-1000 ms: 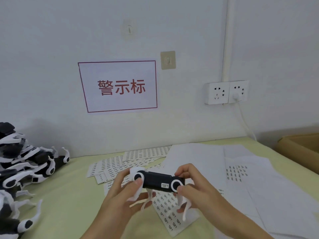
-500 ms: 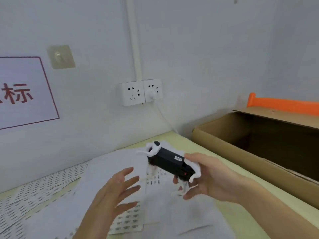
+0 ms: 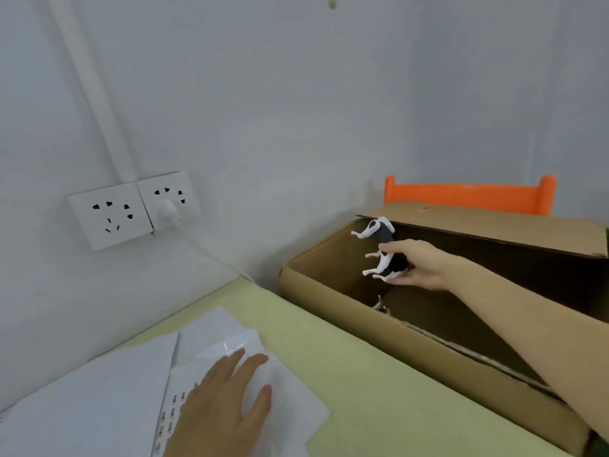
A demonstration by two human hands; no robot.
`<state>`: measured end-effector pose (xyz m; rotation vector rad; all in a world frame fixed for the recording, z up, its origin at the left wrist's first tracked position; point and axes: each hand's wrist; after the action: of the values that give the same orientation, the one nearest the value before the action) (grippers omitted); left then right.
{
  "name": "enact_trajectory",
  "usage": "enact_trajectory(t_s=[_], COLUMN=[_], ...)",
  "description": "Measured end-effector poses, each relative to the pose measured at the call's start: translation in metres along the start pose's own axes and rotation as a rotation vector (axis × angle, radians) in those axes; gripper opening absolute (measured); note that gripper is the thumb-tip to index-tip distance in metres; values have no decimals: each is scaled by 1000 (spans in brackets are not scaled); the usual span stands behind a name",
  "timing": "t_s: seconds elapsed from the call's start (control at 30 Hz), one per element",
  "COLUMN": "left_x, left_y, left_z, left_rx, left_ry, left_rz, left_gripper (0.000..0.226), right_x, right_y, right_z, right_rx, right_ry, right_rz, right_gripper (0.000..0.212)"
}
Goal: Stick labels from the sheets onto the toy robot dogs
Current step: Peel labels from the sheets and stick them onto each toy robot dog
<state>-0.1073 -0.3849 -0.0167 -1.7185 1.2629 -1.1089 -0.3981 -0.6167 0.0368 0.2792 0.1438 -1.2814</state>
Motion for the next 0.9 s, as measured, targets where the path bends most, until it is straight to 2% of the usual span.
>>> enact_trajectory(t_s=[0.13,0.2,0.33,0.43,0.53,0.63,0.67,0.73,0.77,0.83,0.87,0.9], left_x=[12,15,15,22,27,26,24,18,16,16,17,17], left_y=[19,21,31,38,40,42,40,40,37,25,26,26], left_z=[-18,-22,-19,-11,-7,-7,-8,-8,-11,-18,-19,-15], left_rx=[157,256,413,457,383,353,349,342,289,218,283,256], left_ry=[22,85,110,146,158,159,141,103,83,1,-31,-61], left_rz=[25,55,-32,-125,-136,-143,-134,-121,-37,118,101,101], left_gripper=[50,57,46,46,52,72,64,46,48,66,77,78], right_x=[42,54,64,74,86,92,92,90,89,84,79,74], right_y=[-29,-44,-57,-57,-53,-42,-37,-31,-29,-27,-25,-23], right_z=[-34,-47,-62,-70,-74,-71,-69,-65,-64,-60,-58,-55], right_rx=[-289,-476,-863,-964,-850,-671,-659,-660,-661,-677,-695,-717], right_ry=[184,258,437,495,328,172,150,94,67,32,19,1], right_rz=[-145,-143,-117,-90,-168,-185,-190,-208,-219,-232,-239,-243], right_gripper=[37,39,36,43,58,60,61,57,52,43,39,38])
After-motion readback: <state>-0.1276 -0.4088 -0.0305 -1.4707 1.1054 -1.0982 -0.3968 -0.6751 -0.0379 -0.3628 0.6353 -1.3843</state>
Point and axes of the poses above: each hand's wrist, its own x-axis towards the middle knuckle, its own y-axis out of the palm, z = x × y, and after that the axes turned 3 degrees about z, right-handed
